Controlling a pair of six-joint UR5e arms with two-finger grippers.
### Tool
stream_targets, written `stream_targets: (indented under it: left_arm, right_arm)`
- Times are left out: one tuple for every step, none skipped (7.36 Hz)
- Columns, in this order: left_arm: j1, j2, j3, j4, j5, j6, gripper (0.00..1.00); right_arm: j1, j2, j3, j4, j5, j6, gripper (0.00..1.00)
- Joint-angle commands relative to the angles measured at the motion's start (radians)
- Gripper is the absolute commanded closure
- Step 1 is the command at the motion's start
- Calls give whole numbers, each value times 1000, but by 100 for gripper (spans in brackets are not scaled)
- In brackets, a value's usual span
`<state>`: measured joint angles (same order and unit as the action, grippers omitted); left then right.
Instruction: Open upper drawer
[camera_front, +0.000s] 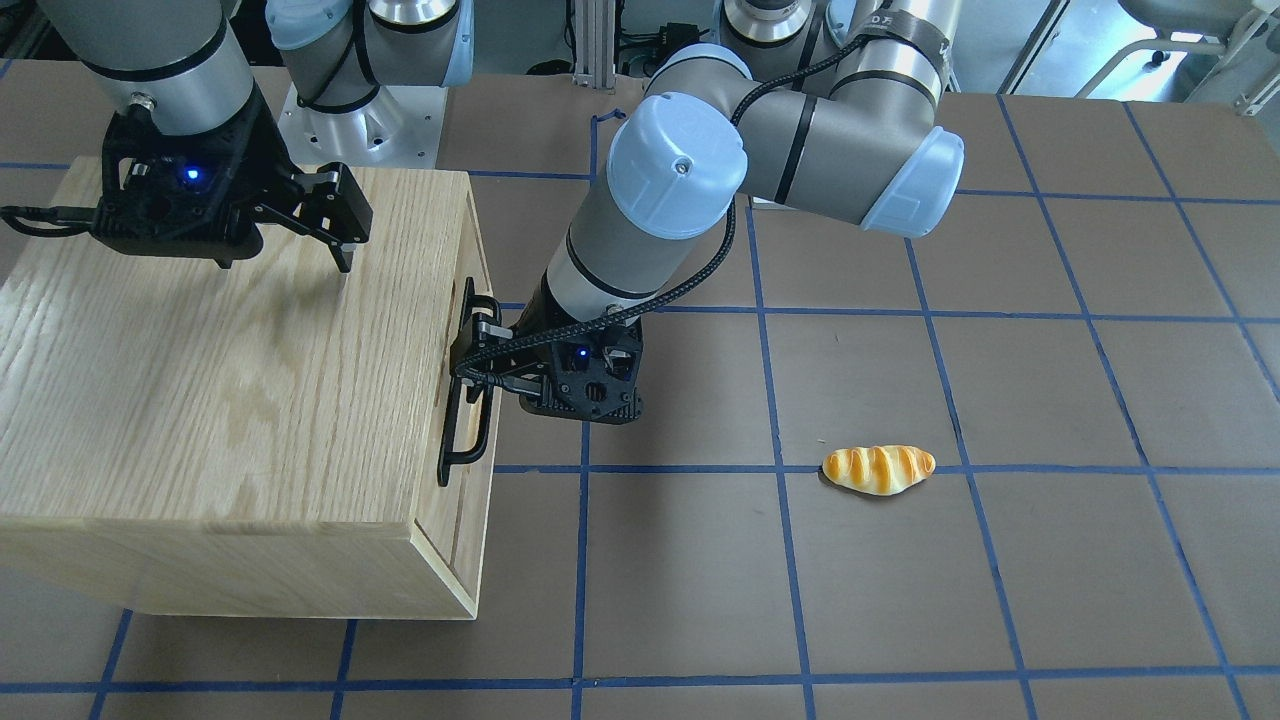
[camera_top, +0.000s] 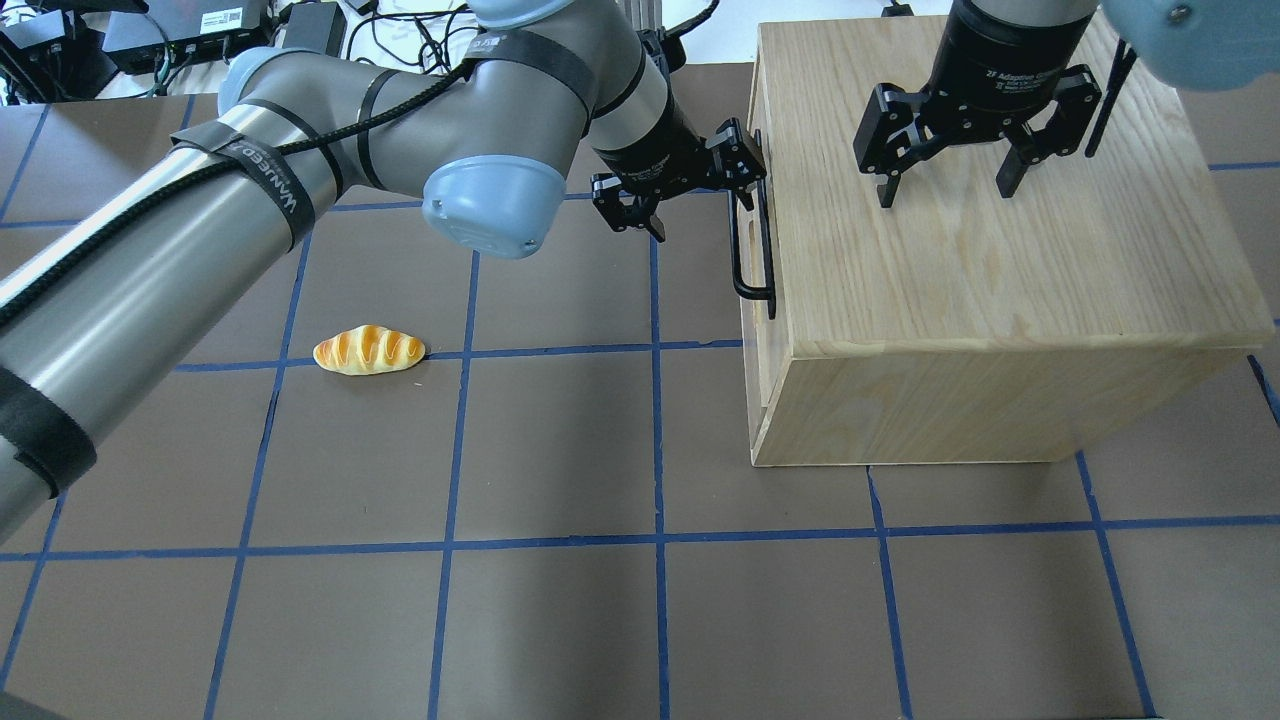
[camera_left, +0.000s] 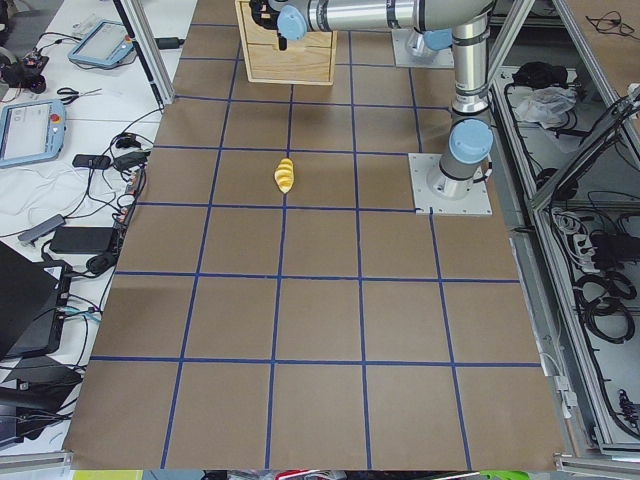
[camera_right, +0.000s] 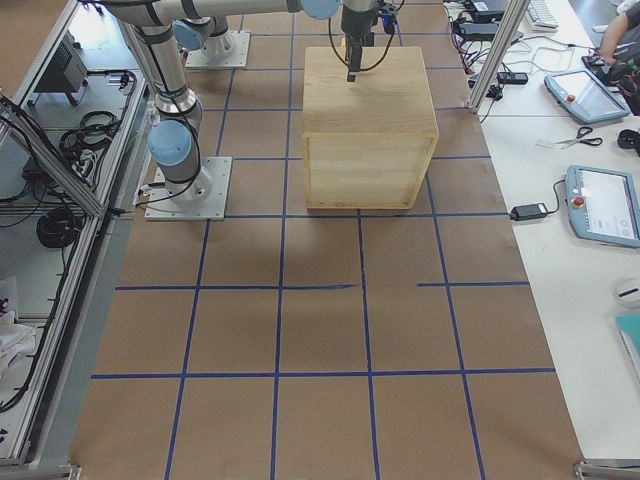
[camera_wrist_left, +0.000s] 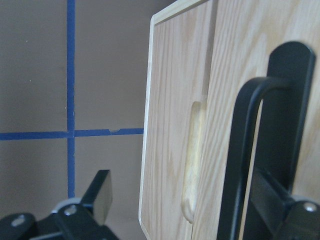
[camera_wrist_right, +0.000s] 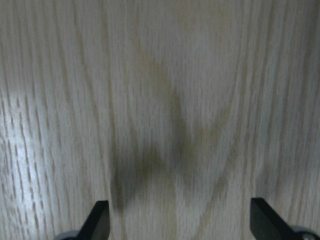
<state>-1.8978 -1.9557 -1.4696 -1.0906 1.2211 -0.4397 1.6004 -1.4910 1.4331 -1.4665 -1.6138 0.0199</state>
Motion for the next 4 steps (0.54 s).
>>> stream_targets:
  left_arm:
    - [0,3,-17,0,1,2,0]
    - [0,6,-20,0,3,27,0]
    - [0,6,-20,0,6,39,0]
    - [2,8,-21,-2,9,45,0]
  right_arm:
    - [1,0,0,0,0,0,0]
    - [1,0,0,0,0,0,0]
    - [0,0,0,0,0,0,0]
    - [1,0,0,0,0,0,0]
